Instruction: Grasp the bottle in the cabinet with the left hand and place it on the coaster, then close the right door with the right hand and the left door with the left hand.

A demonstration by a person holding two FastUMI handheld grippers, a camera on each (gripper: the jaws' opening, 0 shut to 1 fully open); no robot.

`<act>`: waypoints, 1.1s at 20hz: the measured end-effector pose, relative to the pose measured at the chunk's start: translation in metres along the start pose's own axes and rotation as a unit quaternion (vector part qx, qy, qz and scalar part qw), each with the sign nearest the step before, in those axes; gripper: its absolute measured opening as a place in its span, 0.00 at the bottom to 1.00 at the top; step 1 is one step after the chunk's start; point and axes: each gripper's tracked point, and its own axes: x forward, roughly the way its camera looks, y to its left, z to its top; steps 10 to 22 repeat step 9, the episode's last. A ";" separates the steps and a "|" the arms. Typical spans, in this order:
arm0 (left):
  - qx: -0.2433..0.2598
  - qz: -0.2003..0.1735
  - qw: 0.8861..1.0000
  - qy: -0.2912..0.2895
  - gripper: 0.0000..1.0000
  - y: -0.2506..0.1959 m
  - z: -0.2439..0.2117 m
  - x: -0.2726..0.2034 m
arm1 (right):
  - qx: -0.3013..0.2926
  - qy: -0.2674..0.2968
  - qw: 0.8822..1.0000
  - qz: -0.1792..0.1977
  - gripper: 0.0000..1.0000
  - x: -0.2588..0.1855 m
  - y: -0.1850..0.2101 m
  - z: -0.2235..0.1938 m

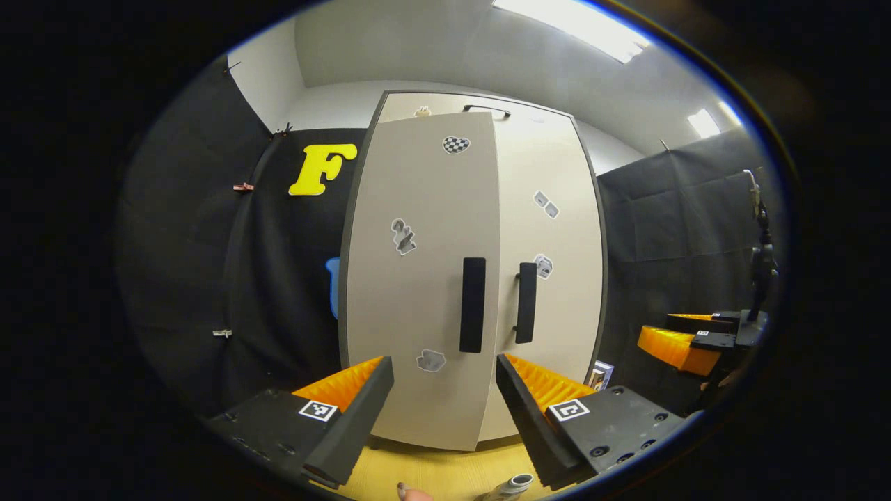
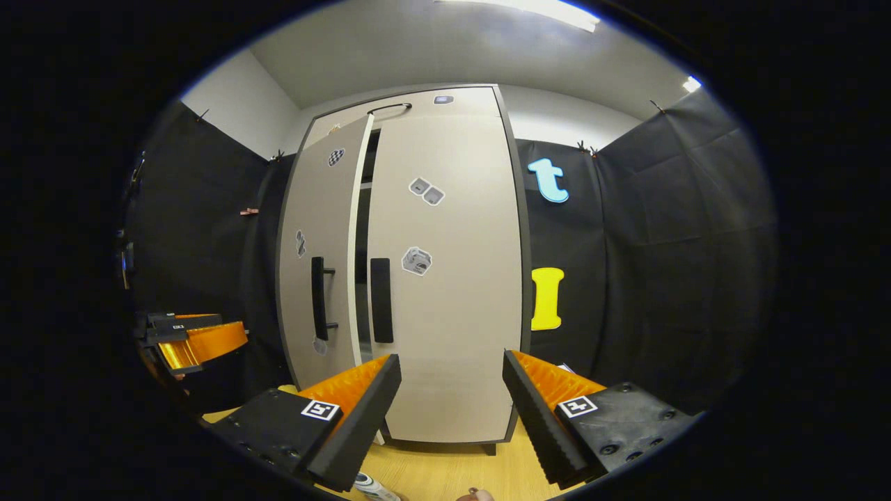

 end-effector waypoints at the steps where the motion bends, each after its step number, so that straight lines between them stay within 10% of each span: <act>1: 0.003 -0.001 1.000 0.001 0.94 -0.002 0.000 0.000 | -0.005 0.003 1.000 -0.004 0.98 0.001 -0.002 -0.002; 22: 0.014 -0.013 1.000 0.010 0.95 -0.015 -0.009 0.004 | -0.019 0.014 1.000 -0.019 0.98 0.001 -0.012 -0.013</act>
